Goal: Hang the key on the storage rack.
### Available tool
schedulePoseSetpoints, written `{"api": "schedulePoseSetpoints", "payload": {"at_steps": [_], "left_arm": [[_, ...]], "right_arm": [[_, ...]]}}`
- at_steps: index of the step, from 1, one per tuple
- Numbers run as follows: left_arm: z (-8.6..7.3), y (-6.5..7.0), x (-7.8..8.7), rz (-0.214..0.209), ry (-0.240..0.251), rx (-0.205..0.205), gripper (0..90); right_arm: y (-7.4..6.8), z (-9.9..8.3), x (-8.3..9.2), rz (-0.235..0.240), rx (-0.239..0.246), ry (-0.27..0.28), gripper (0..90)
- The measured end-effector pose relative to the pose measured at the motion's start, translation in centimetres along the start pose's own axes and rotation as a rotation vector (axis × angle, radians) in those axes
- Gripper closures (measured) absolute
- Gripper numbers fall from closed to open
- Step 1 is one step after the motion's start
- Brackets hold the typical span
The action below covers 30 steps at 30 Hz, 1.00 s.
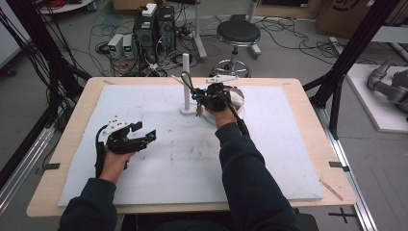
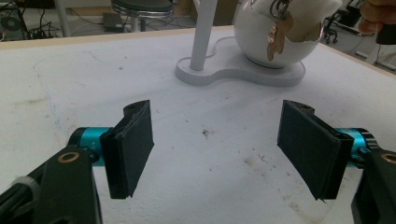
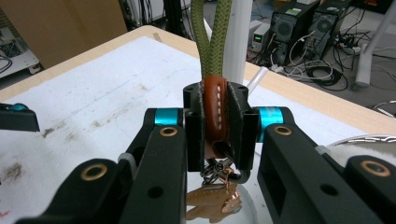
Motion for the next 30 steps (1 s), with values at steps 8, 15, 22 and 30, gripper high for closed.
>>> {"api": "schedulePoseSetpoints", "payload": {"at_steps": [8,15,22,30], "left_arm": [[0.1,-0.1,0.2,-0.004,0.012,0.011,26.6],[0.4,-0.4,0.6,0.008,0.041,0.037,22.4],[0.6,-0.9,0.9,0.018,0.058,0.039,21.0],[0.8,-0.7,0.6,0.02,0.067,0.0,21.0]], "right_arm": [[0.1,-0.1,1.4,0.011,0.043,0.002,58.7],[1.9,-0.9,5.5,-0.033,0.111,0.051,49.6],[4.2,-4.8,9.5,-0.089,0.192,0.002,29.9],[7.0,-12.1,14.9,-0.119,0.131,-0.016,21.4]]}}
Point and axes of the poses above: each handheld gripper's, and its own axes: x roughly backward along the jaws, z roughly out of its top, y roughly to its right, the point moved 8 cm from there along -x, roughly forward along the jaws, and after that the axes turned 5 degrees about -z, right-handed, at the moved point
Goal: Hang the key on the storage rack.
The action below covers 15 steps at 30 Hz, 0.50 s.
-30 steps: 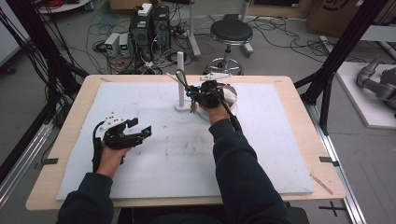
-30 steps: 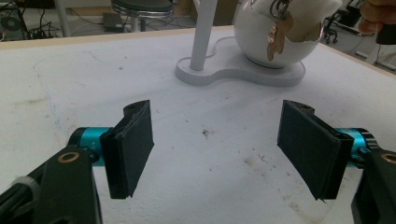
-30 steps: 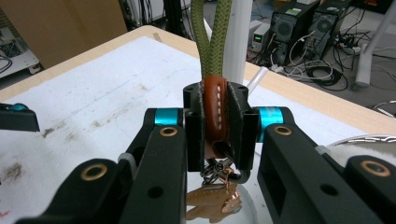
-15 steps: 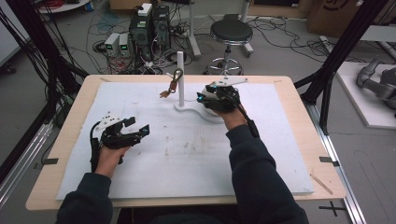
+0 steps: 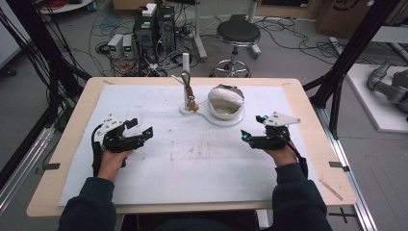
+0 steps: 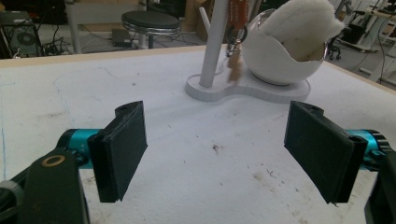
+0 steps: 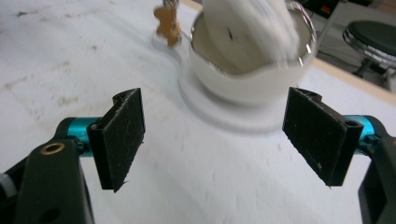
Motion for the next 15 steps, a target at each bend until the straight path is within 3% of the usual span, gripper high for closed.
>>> {"api": "schedulePoseSetpoints", "payload": {"at_steps": [3,4,8,15], "left_arm": [[0.1,0.1,-0.2,-0.004,-0.007,-0.005,21.0],[0.1,0.2,-0.2,-0.005,0.0,-0.006,21.0],[0.1,0.3,-0.3,-0.002,-0.006,-0.014,21.0],[0.1,0.5,-0.3,-0.012,-0.013,-0.016,21.0]], "right_arm": [[0.5,-1.2,0.7,-0.01,-0.033,-0.003,21.4],[1.3,-2.6,1.5,-0.021,-0.062,-0.02,21.3],[2.7,-4.1,2.3,-0.054,-0.109,-0.049,21.3],[3.7,-5.0,2.9,-0.089,-0.117,-0.065,21.4]]}}
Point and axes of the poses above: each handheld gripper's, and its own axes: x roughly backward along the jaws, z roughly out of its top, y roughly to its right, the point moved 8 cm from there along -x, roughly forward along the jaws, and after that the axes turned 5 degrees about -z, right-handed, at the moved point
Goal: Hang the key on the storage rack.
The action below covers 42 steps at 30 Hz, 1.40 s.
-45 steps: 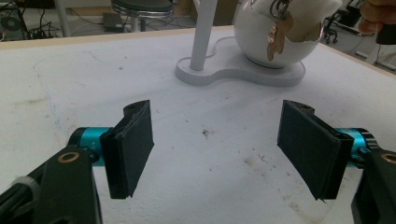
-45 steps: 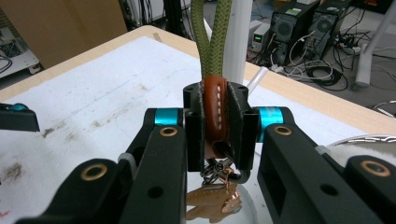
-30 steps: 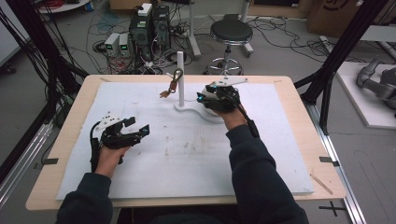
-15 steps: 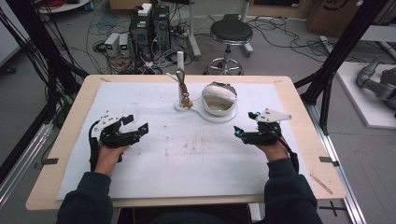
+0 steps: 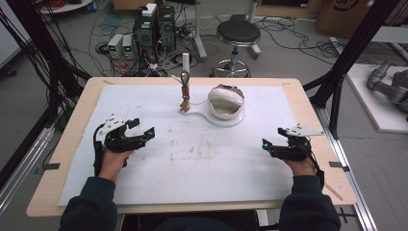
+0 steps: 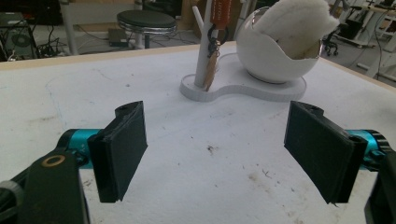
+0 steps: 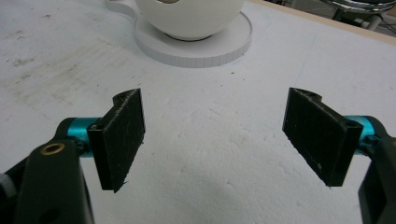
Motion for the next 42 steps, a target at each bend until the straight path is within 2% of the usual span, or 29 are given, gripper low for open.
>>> {"api": "schedulePoseSetpoints", "payload": {"at_steps": [11,18,42], "left_arm": [[-0.11,0.36,0.33,-0.008,-0.003,-0.006,21.3],[-0.16,0.48,0.36,-0.012,-0.007,-0.011,21.5],[-0.39,0.38,0.24,-0.01,-0.012,-0.004,22.1]], "right_arm": [[0.02,0.26,0.37,-0.037,0.007,0.025,21.4],[-0.16,0.32,0.28,-0.038,0.01,0.028,21.4],[0.51,0.29,0.27,-0.053,-0.007,0.037,21.4]]}}
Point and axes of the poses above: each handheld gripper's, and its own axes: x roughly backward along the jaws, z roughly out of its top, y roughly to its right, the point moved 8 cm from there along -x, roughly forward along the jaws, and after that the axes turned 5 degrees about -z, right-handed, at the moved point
